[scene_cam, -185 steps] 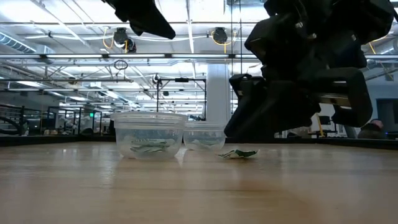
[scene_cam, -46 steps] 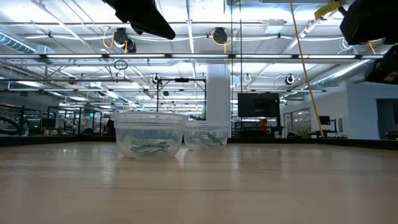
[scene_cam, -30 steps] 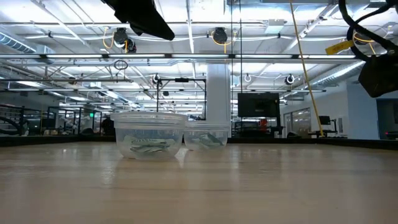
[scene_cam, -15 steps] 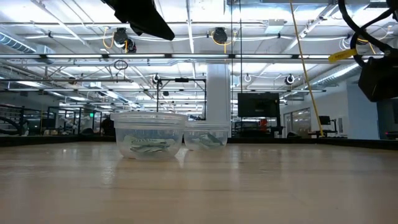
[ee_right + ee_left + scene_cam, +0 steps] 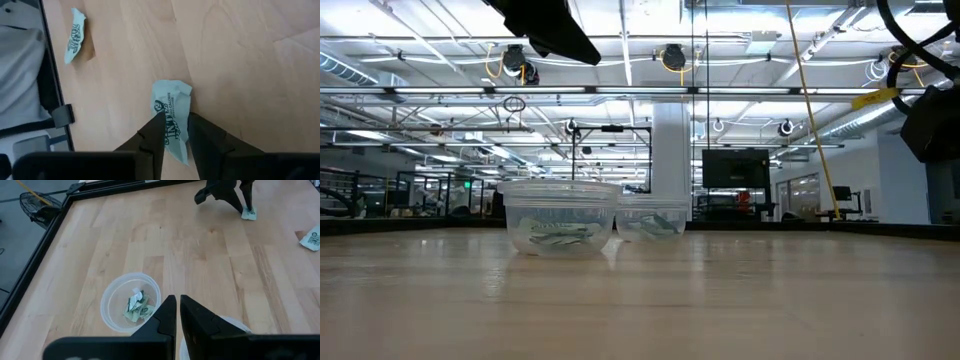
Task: Pick and place Stevia / Truvia into bins
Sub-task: Put the stevia packet into the top transparent container
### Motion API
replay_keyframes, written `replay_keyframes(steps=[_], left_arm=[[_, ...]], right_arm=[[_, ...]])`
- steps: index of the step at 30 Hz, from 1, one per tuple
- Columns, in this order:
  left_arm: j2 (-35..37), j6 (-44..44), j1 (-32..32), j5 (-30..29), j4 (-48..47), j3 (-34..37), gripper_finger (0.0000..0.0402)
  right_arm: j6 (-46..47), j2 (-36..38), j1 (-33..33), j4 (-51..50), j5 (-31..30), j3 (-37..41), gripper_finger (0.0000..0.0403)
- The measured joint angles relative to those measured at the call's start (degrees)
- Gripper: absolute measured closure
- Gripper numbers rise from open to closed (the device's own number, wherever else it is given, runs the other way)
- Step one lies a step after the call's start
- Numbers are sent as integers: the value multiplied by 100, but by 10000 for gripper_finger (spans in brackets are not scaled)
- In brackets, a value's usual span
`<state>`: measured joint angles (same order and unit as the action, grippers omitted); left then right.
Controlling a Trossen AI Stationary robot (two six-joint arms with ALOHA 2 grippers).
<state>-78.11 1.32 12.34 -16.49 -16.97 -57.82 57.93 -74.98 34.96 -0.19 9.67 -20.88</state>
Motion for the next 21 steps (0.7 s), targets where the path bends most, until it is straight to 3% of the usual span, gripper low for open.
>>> replay_keyframes(steps=[8, 14, 17, 21], left_arm=[[0, 0, 2, 0, 0, 0, 371], [0, 0, 1, -2, 2, 0, 371], [0, 0, 2, -2, 2, 0, 371], [0, -5, 0, -4, 39, 0, 371]], right_arm=[[-380, -2, 0, -14, -203, 0, 395], [-759, -23, -2, 715, -512, 24, 400], [-1259, -34, -57, 1463, -1251, 42, 401], [-2442, -22, -202, 2716, -2754, 26, 402]])
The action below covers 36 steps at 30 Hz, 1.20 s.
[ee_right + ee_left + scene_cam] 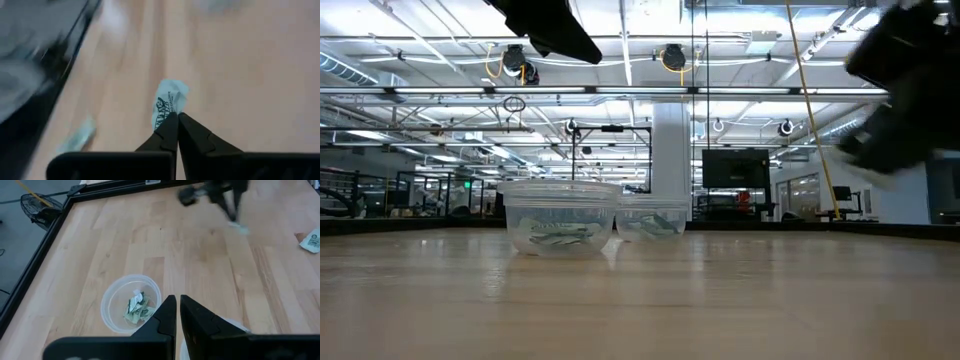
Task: Pick and place Stevia / Truvia into bins
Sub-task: Put the stevia packet into the top transparent container
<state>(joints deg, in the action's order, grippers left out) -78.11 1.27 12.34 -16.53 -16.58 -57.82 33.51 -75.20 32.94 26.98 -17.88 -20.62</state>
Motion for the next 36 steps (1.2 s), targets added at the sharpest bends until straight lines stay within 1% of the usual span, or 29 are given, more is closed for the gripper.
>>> replay_keyframes(steps=[4, 6, 7, 8, 9, 11, 14, 18, 20, 23, 27, 31, 36], left_arm=[[0, -71, 0, -2, 29, 0, 371], [0, -85, 0, -4, 31, 0, 371], [0, -90, 0, -4, 35, 0, 371], [0, -99, 0, -7, 35, 0, 371], [0, -102, 0, -7, 35, 0, 371], [0, -104, 0, -14, 35, 0, 371], [0, -115, 0, -252, 51, 0, 371], [0, -115, -9, -760, 28, 0, 371], [0, -115, -12, -853, 20, 0, 371], [0, -113, -26, -857, 17, 0, 371], [0, -111, -26, -852, -25, 0, 371], [0, -104, -26, -790, -123, 0, 371], [0, -102, -26, -756, -181, 0, 371]], right_arm=[[-1179, 3, -391, 1200, -1955, 0, 402], [-1569, 7, -719, 1787, -2604, -7, 402], [-1690, 7, -934, 2007, -2716, -7, 402], [-1764, 7, -1181, 2172, -2661, -7, 402], [-1758, 7, -1430, 2241, -2422, -26, 402], [-1507, -1, -1931, 2053, -1788, -176, 402], [-1144, -217, -2532, 1145, -962, -745, 402], [-1162, -867, -2969, -306, -215, -1800, 402], [-1181, -1264, -3123, -1043, 51, -2272, 402], [-1382, -1886, -3317, -1663, 324, -2796, 403], [-1756, -2391, -3489, -1598, 554, -3147, 402], [-2020, -2546, -3578, -1610, 602, -3317, 389], [-2117, -2535, -3599, -1607, 604, -3346, 352]])
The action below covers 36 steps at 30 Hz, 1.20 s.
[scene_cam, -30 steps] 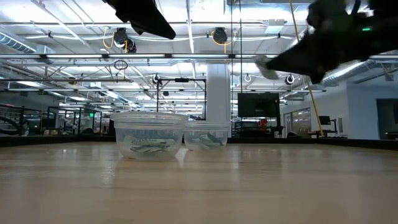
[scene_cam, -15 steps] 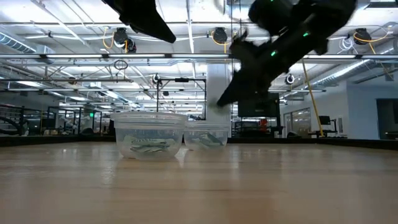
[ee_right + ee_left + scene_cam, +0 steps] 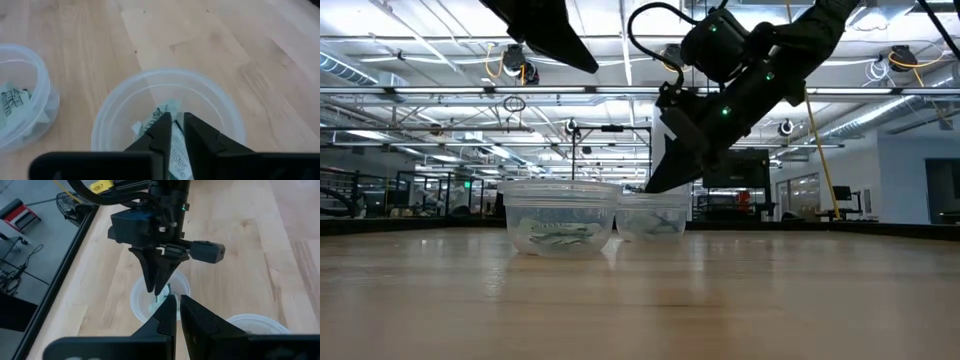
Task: Pick and place Stevia / Truvia into bins
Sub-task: Put the stevia packet into the top transparent container, then put the stevia packet into the bottom transparent container
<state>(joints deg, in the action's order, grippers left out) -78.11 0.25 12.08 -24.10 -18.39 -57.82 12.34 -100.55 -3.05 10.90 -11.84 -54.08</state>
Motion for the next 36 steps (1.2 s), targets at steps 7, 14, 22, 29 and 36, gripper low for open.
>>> replay_keyframes(steps=[7, 14, 22, 29, 36], left_arm=[[0, 37, 0, 5, 1, 0, 371], [0, 280, 0, 140, 17, 0, 371], [-104, 638, 2, 1268, 397, -2, 371], [-855, 592, 220, 2349, 1615, -2, 371], [-1915, 1031, 396, 3019, 3153, -89, 371]], right_arm=[[-62, 78, 0, 56, 4, 7, 306], [-469, 871, 159, 10, 376, 4, 304], [-470, 2312, 657, -1124, 1208, 4, 314], [604, 3158, 1105, -1805, 1211, 4, 314], [645, 3576, 1384, -2114, 1213, 9, 313]])
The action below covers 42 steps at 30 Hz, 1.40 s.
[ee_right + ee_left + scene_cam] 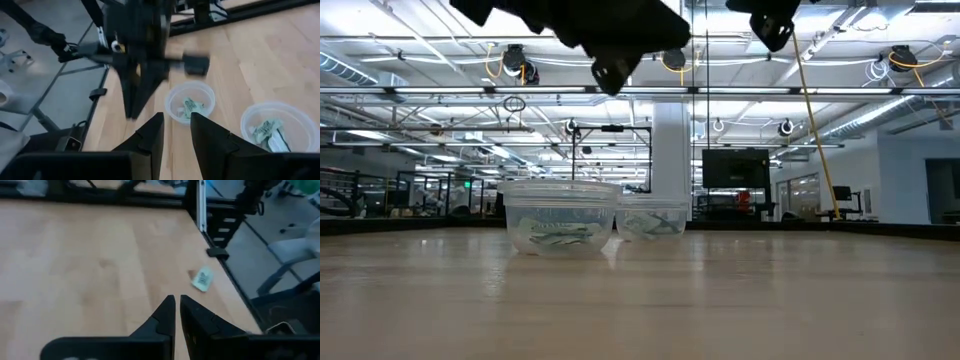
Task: Pick and place Stevia / Truvia into bins
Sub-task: Put the stevia packet into the bottom transparent container
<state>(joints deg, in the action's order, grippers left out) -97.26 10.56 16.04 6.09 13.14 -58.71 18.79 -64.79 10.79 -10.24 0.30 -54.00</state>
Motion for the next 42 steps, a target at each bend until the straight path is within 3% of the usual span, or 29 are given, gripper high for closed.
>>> replay_keyframes(steps=[3, 13, 18, 22, 25, 30, 42], left_arm=[[-441, 179, 151, 13, -29, -433, 369], [-1896, -464, 548, -764, -2103, -2788, 297], [-2490, -256, 499, -264, -1833, -3450, 274], [-2989, 685, 364, 183, -1705, -3833, 273], [-3379, 908, 300, 469, -1545, -4039, 273], [-3797, 697, 308, 735, -1455, -4309, 272], [-3877, -20, 268, 1186, -1313, -4293, 273]], right_arm=[[55, 80, 72, -19, -2, 0, 314], [301, 78, 207, 10, 0, 0, 314], [239, 78, 202, 16, 0, 0, 314], [-20, 78, 199, 107, -5, 0, 314], [-90, 78, 199, 190, -11, 0, 314], [-167, 78, 197, 217, -15, -1, 314], [-640, 78, 197, 193, -24, 0, 314]])
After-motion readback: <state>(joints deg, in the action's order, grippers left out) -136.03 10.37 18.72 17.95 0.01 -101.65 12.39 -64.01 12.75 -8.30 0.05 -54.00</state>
